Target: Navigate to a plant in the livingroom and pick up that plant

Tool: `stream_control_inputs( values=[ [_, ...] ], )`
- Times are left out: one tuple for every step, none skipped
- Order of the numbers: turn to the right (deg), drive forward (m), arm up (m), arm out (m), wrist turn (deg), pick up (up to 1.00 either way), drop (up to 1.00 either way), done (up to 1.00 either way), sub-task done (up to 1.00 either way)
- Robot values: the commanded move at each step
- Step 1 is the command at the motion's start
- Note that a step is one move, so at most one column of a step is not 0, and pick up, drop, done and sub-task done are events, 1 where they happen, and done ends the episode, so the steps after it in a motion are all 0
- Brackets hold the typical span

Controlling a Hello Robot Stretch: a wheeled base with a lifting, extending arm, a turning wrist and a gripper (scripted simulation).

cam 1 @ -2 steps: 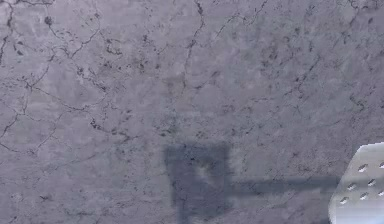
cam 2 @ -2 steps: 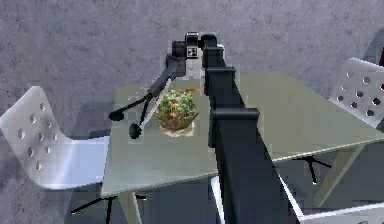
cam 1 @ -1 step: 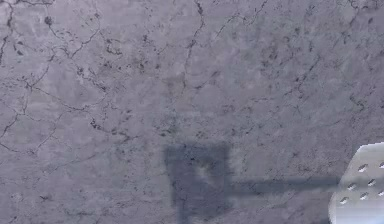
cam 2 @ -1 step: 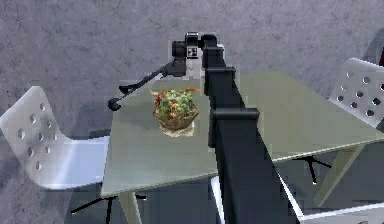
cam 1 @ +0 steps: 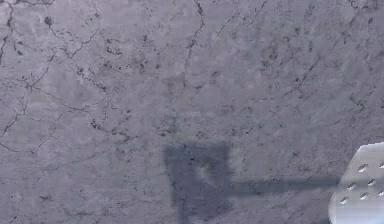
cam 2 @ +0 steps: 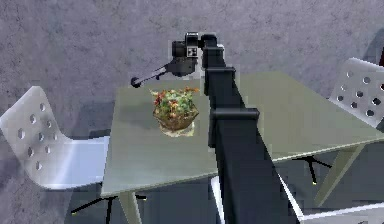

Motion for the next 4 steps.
stream_control_inputs(
  values=[
    [0.0,0.00,0.00,0.00,33.0,0.00,0.00,0.00,0.00],
    [0.0,0.00,-0.16,0.00,0.0,0.00,0.00,0.00,0.00],
    [0.0,0.00,0.00,0.00,0.0,1.00,0.00,0.00,0.00],
    [0.0,0.00,0.10,0.00,0.0,0.00,0.00,0.00,0.00]
  ],
)
